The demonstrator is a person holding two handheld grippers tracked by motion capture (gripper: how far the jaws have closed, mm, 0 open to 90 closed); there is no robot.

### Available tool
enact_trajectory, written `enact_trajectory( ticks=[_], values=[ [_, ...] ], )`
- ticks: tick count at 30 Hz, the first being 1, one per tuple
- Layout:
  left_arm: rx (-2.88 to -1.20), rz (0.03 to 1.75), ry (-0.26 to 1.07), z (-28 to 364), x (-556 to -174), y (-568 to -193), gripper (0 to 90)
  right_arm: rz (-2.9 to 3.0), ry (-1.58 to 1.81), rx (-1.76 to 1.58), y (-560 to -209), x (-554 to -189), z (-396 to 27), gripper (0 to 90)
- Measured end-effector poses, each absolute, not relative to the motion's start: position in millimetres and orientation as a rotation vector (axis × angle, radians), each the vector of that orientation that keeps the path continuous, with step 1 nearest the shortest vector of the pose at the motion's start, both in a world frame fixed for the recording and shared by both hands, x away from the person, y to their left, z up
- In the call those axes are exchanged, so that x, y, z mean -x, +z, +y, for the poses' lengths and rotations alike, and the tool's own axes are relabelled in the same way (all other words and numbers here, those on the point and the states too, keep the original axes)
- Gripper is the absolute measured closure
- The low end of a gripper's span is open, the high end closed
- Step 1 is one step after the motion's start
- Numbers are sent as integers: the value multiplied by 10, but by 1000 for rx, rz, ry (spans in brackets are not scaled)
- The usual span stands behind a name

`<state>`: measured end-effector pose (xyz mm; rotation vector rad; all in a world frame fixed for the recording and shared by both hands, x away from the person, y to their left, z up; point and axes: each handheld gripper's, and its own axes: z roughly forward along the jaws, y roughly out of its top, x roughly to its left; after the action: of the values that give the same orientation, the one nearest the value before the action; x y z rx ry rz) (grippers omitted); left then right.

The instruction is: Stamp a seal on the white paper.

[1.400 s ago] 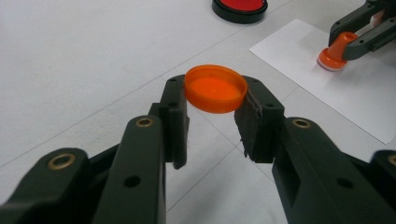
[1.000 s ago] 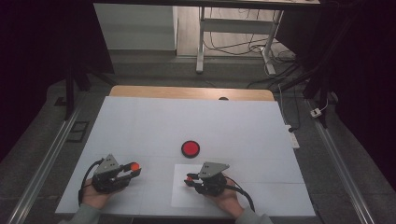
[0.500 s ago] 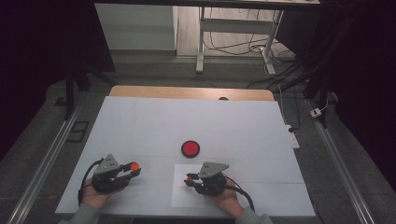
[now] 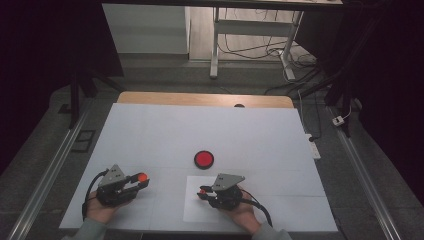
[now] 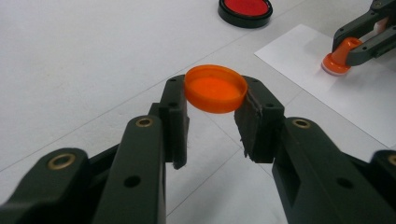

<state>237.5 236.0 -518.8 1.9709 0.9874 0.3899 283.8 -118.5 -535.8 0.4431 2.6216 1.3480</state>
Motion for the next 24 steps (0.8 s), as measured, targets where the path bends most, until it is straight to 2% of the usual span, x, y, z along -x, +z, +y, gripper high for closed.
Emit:
enact_trajectory(
  ticks=[10,15,24],
  values=[
    [-1970,993,393,2361,-2376,-5187,650,2639,1360,-450,-5341,-2875,-1183,723],
    [-1968,999,392,2381,-2381,-5194,650,2561,1517,-523,-5180,-2939,-1288,722],
    [-1971,997,390,2365,-2381,-5196,650,2544,1533,-556,-5120,-2951,-1352,722]
  ],
)
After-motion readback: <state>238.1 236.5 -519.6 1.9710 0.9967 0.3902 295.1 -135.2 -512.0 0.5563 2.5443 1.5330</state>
